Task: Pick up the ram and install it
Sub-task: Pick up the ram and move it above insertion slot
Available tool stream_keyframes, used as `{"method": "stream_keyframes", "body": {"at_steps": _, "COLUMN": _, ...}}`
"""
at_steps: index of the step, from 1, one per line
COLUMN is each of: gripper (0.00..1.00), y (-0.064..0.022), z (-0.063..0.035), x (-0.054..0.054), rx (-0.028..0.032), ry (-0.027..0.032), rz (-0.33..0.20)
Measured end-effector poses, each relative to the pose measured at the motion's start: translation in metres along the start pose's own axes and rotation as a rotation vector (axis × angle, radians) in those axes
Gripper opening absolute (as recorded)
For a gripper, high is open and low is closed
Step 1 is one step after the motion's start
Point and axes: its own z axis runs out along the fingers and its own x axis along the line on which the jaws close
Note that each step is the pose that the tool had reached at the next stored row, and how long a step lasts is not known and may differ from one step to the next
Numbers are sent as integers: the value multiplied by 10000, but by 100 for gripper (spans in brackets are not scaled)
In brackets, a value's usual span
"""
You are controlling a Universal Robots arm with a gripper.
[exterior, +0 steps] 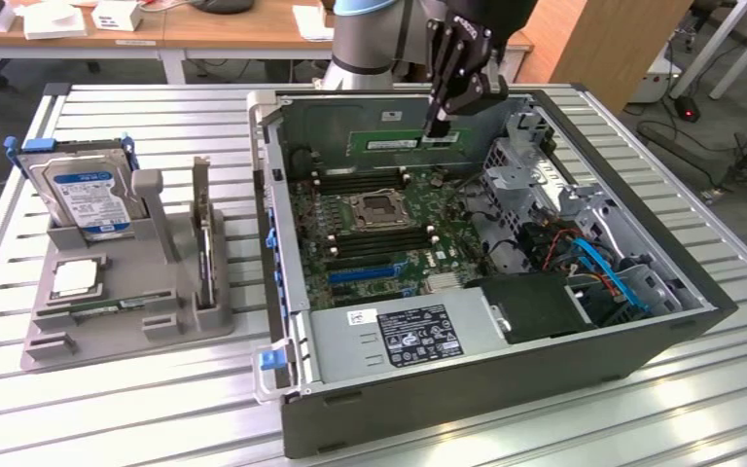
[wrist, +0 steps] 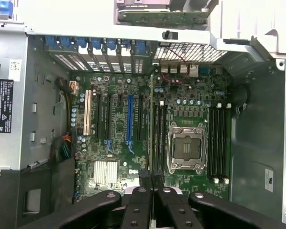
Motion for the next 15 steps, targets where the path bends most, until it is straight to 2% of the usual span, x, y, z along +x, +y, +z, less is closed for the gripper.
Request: {"method": "stream_keyframes", "body": {"at_steps": 15, "gripper": 11, "y": -25, "z": 269, "x": 2, "rx": 30, "ry": 2, "rz": -1}}
